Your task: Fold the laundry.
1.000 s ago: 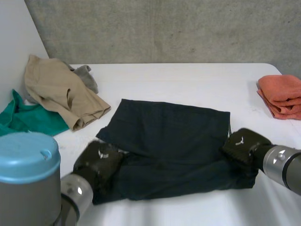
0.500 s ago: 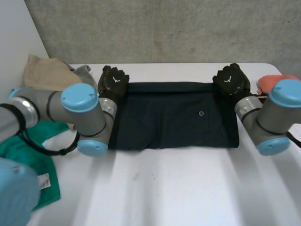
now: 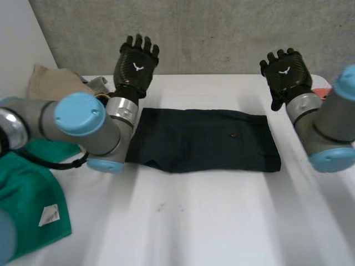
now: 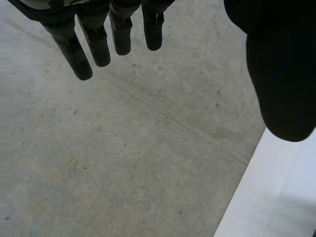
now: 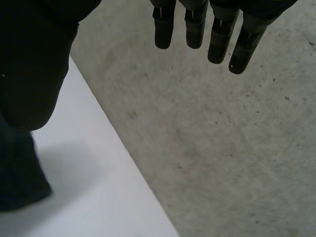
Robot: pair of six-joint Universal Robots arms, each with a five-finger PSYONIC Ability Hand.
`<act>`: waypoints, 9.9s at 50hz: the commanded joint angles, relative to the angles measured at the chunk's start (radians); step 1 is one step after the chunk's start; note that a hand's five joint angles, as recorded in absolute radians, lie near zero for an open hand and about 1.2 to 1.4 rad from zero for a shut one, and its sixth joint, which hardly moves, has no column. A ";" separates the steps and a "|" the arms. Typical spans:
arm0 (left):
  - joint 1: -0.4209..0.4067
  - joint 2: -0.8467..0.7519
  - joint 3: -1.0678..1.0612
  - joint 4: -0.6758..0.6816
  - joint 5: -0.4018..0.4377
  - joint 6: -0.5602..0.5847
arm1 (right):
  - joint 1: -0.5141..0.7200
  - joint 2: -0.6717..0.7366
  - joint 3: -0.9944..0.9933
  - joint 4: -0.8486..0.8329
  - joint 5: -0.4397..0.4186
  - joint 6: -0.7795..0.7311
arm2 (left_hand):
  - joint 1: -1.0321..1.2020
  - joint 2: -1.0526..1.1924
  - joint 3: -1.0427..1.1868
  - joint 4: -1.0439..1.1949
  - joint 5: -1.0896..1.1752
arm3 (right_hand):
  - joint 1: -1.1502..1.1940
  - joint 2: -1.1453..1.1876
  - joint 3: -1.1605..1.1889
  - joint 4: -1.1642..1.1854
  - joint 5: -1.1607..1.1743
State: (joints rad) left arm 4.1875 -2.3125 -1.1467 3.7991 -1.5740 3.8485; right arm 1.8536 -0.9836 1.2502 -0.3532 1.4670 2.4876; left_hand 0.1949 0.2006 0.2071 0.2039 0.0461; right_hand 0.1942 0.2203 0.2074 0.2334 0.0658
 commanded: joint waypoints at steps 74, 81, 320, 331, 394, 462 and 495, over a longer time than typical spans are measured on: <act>-0.040 0.332 -0.363 -0.088 -0.086 -0.297 | 0.204 -0.065 0.206 0.091 -0.490 -0.135 | -0.020 -0.025 -0.032 -0.029 -0.045 | -0.020 -0.046 -0.033 -0.059 -0.066; -0.104 0.191 -0.167 -0.168 -0.078 -0.297 | 0.079 -0.202 0.167 0.118 -0.333 0.473 | -0.011 -0.016 -0.023 -0.020 -0.036 | -0.020 -0.046 -0.033 -0.059 -0.066; -0.139 0.519 -0.246 -0.552 0.468 -0.484 | -1.064 0.056 -0.032 -0.217 -0.464 0.087 | 0.024 0.019 0.012 0.015 -0.001 | -0.020 -0.046 -0.033 -0.059 -0.066; -0.119 0.564 -0.246 -0.544 0.460 -0.483 | -0.852 -0.125 -0.028 -0.234 -0.270 0.097 | 0.024 0.019 0.012 0.015 -0.001 | -0.020 -0.046 -0.033 -0.059 -0.066; 0.054 0.245 -0.229 -0.177 0.315 -0.292 | -0.208 -0.294 0.542 0.039 -0.298 -0.075 | 1.201 1.196 1.189 1.192 1.176 | -0.020 -0.046 -0.033 -0.059 -0.066; 0.053 0.202 -0.094 0.218 0.150 0.045 | -0.211 -0.323 0.515 0.051 -0.246 0.027 | 1.201 1.196 1.189 1.192 1.176 | -0.020 -0.046 -0.033 -0.059 -0.066; -0.164 0.347 -0.264 -0.139 0.115 -0.369 | -0.278 -0.444 0.414 0.161 -0.247 0.025 | 0.048 0.042 0.036 0.039 0.022 | -0.020 -0.046 -0.033 -0.059 -0.066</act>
State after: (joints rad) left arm 3.9758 -2.1246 -1.3067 3.7564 -1.2978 3.4776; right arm 1.5603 -1.3462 1.6745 -0.2807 1.2948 2.5155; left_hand 0.2028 0.2179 0.2223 0.2163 0.0443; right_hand 0.1934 0.2186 0.2068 0.2317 0.0566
